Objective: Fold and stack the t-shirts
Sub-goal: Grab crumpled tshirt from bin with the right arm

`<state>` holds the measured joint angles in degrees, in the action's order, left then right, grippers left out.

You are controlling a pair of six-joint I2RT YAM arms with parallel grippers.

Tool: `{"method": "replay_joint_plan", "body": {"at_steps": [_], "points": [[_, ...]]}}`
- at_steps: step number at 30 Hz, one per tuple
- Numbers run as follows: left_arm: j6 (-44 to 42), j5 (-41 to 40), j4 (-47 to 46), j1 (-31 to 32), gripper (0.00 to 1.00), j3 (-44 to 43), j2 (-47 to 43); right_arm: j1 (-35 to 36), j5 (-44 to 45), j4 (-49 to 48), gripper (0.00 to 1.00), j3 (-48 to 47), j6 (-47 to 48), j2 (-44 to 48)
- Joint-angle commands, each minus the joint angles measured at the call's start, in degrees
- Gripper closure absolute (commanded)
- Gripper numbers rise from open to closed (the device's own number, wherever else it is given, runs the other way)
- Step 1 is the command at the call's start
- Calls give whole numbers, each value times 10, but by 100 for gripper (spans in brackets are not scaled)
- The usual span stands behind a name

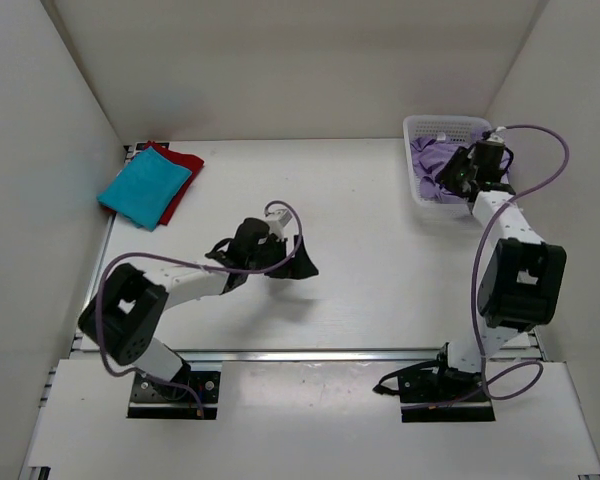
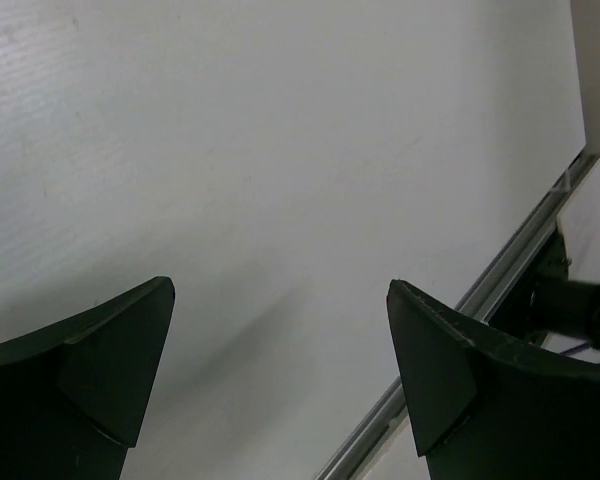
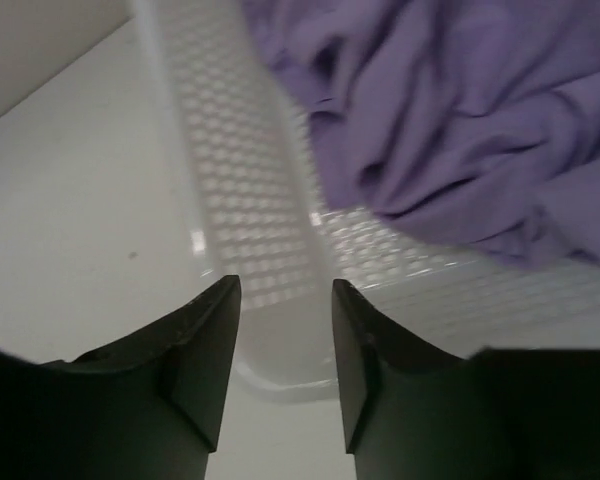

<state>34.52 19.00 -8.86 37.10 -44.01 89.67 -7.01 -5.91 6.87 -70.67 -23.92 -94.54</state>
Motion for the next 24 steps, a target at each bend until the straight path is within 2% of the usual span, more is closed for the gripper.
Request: {"method": "replay_joint_plan", "body": {"at_steps": [1,3,5,9,13,15,18,21,24], "points": [[-89,39,-70,-3,1,40,-105,-48,20,38,59,-67,19,-62],[-102,55,-58,-8,1,38,-109,-68,10,78,58,-123,32,-112],[-69,116,-111,-26,2,48,-100,-83,-10,103,57,-158,42,-151],[5,195,-206,-64,1,93,-85,-90,-62,73,54,-176,45,-183],[19,140,-185,-69,1,103,-91,-93,-110,66,50,-205,46,-223],[5,148,-190,-66,1,104,-88,-88,-102,71,49,-220,48,-237],[-17,128,-146,-49,1,85,-90,-86,-95,54,49,-220,45,-249],[-23,124,-142,-37,1,80,-92,-87,-96,40,52,-230,27,-265],[-14,129,-155,-36,1,90,-89,-92,-115,25,62,-242,25,-283]]}}
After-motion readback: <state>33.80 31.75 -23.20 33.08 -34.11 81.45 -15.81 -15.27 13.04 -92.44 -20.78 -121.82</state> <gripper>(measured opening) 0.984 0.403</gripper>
